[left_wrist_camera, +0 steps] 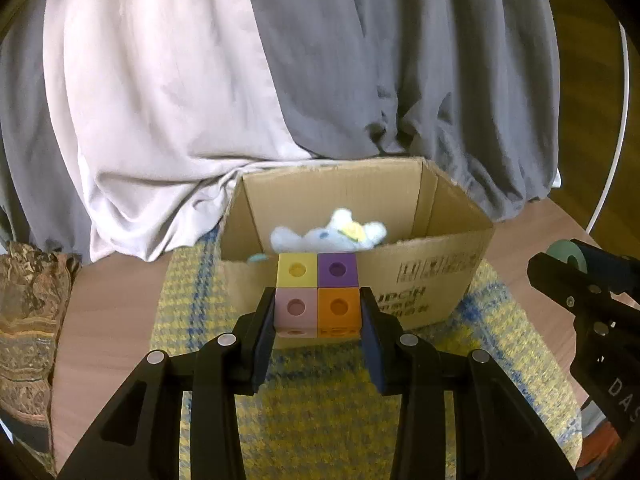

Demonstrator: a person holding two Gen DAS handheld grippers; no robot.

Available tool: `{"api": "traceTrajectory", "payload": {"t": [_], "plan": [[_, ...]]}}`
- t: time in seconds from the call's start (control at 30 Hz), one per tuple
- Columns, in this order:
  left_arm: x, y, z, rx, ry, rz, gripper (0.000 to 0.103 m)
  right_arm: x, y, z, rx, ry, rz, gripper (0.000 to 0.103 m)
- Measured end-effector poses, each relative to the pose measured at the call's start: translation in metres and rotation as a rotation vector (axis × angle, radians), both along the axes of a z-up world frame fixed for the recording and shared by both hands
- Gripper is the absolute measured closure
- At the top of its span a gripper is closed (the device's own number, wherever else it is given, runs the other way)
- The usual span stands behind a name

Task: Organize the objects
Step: 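Carry the cube block and ring up over the box with both tools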

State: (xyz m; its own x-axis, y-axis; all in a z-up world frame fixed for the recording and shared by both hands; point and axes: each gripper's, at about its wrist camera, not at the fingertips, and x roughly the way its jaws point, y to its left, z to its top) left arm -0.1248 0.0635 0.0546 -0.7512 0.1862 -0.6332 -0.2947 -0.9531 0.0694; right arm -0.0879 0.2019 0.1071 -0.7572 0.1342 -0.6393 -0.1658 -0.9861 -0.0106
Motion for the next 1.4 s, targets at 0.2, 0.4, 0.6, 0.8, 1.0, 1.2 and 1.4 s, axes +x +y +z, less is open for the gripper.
{"api": "traceTrajectory", "payload": {"t": [0.2, 0.4, 0.6, 0.8, 1.0, 1.2, 1.4], "plan": [[-0.005, -0.003, 0.020, 0.020, 0.017, 0.002, 0.064, -0.007, -0.002, 0.021, 0.014, 0.023, 0.010, 0.067], [-0.012, -0.001, 0.038, 0.014, 0.045, -0.003, 0.064, -0.020, -0.003, 0.039, 0.019, 0.036, 0.018, 0.067], [-0.024, 0.001, 0.052, 0.015, 0.052, -0.010, 0.064, -0.035, -0.002, 0.050, 0.025, 0.035, 0.018, 0.067], [-0.041, 0.000, 0.055, 0.025, 0.021, -0.011, 0.064, -0.053, -0.001, 0.055, 0.021, 0.014, 0.027, 0.067], [-0.060, 0.003, 0.059, 0.015, 0.007, -0.009, 0.064, -0.073, -0.001, 0.057, 0.029, -0.009, 0.027, 0.067], [-0.079, 0.004, 0.057, 0.005, 0.002, 0.007, 0.064, -0.095, 0.000, 0.052, 0.041, -0.048, 0.023, 0.067], [-0.097, -0.004, 0.050, 0.014, -0.030, 0.041, 0.064, -0.111, 0.002, 0.045, 0.017, -0.076, 0.023, 0.067]]}}
